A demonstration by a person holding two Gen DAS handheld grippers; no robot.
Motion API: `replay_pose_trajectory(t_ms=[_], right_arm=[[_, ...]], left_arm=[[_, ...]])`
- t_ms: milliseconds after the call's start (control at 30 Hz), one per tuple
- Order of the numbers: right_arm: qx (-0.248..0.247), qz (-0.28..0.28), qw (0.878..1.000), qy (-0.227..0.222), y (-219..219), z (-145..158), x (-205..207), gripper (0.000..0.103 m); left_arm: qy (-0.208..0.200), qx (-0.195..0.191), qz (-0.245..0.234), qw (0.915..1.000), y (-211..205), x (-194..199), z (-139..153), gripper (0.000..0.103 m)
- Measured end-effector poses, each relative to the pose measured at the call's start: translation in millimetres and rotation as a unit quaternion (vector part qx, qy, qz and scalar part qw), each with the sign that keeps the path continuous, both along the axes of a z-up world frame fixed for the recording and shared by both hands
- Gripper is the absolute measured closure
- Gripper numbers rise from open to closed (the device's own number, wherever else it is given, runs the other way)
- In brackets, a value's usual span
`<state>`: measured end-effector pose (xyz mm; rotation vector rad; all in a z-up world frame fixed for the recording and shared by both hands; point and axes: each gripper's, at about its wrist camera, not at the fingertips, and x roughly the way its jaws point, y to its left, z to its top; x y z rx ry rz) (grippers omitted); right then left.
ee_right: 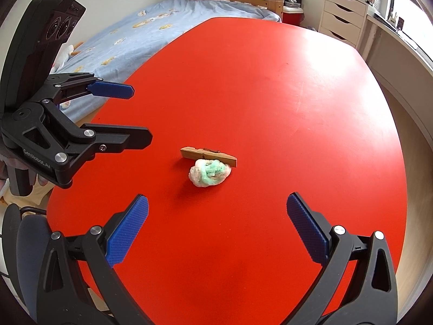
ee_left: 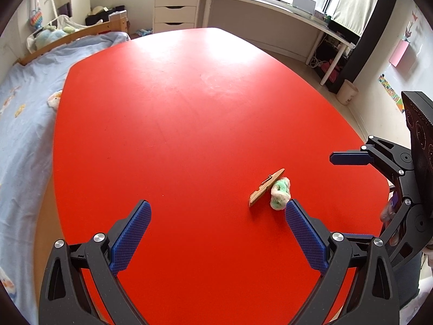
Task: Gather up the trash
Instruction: 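Move both tools back up to the clothespin and fluffy ball, then grasp the fluffy ball with the right tool while the left grasps the wooden clothespin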
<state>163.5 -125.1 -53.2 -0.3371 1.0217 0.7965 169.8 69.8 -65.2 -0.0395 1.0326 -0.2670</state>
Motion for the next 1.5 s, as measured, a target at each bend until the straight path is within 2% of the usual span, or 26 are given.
replay_pose_trajectory(t_ms=[300,367,500,633,700,1367,1500], right_arm=[[0.002,-0.001,1.0,-0.005,8.6,-10.2,5.8,0.004],[0.0,0.001,1.0,-0.008,10.4,-11.0,7.0,0.014],[-0.004,0.004,1.0,-0.008,12.4,-13.1,5.8,0.025],[-0.01,0.01,1.0,-0.008,15.4,-14.8,5.7,0.043],[-0.011,0.01,1.0,-0.008,16.0,-15.1,6.7,0.046],[0.001,0.017,1.0,-0.009,12.4,-12.1,10.8,0.1],[0.002,0.01,1.0,-0.013,7.6,-9.7,13.4,0.102]], left_arm=[[0.0,-0.005,0.001,1.0,4.9,9.7,-6.6,0.008],[-0.002,-0.008,0.001,1.0,5.4,10.9,-6.6,0.008],[-0.005,-0.011,-0.001,0.9999,5.4,12.5,-6.7,0.008],[-0.006,-0.011,-0.007,0.9999,4.2,13.6,-7.2,0.008],[-0.006,-0.012,-0.009,0.9999,3.6,14.2,-7.4,0.008],[-0.005,-0.013,-0.05,0.9987,-12.5,16.8,-14.4,0.008],[-0.005,-0.012,-0.064,0.9979,-20.9,14.4,-16.8,0.008]])
